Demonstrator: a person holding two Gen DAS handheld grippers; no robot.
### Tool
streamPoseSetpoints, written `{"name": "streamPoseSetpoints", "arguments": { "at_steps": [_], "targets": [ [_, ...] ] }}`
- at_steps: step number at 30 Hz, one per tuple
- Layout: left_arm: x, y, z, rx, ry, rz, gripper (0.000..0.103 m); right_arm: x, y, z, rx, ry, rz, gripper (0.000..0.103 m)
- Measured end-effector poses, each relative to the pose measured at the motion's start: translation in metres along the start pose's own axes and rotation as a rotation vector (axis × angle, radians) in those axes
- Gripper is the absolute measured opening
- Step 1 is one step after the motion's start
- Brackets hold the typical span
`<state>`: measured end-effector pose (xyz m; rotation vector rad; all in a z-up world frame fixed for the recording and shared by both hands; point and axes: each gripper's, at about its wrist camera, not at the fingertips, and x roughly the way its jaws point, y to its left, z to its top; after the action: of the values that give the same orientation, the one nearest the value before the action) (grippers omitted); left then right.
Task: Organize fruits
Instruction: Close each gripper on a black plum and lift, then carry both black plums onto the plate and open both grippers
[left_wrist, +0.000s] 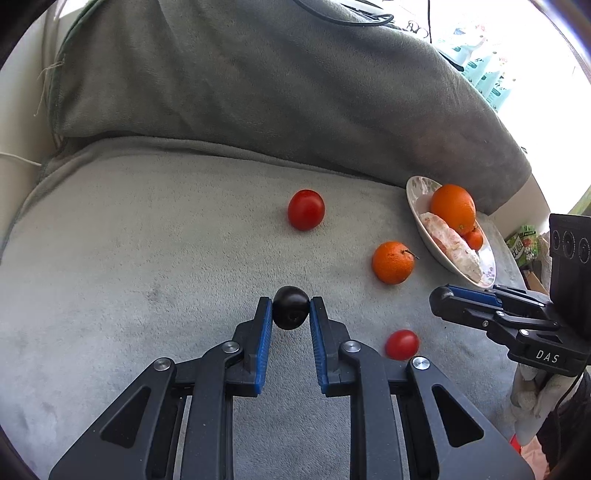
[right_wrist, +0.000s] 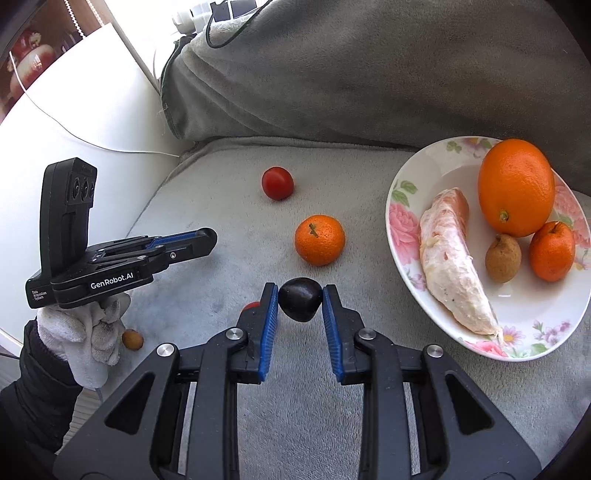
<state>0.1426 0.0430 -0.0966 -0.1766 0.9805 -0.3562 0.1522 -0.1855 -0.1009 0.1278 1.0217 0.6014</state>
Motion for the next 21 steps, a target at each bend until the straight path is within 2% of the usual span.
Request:
{"name": "streamPoseSetpoints", "arguments": {
  "at_steps": [8,21],
  "targets": [
    [-0.013,-0.014,0.009,0.014,-0.031,-0.039,0.019,-0.028,-0.008,0.000,0.010,-0.055,-0.009,0.026],
    [0.003,-0.080,0.035,0.098,-0.051,-0.085,0.019,-0.084,-0.050,-0.006,0.073,-0.152,-0.071,0.026]
  ]
}}
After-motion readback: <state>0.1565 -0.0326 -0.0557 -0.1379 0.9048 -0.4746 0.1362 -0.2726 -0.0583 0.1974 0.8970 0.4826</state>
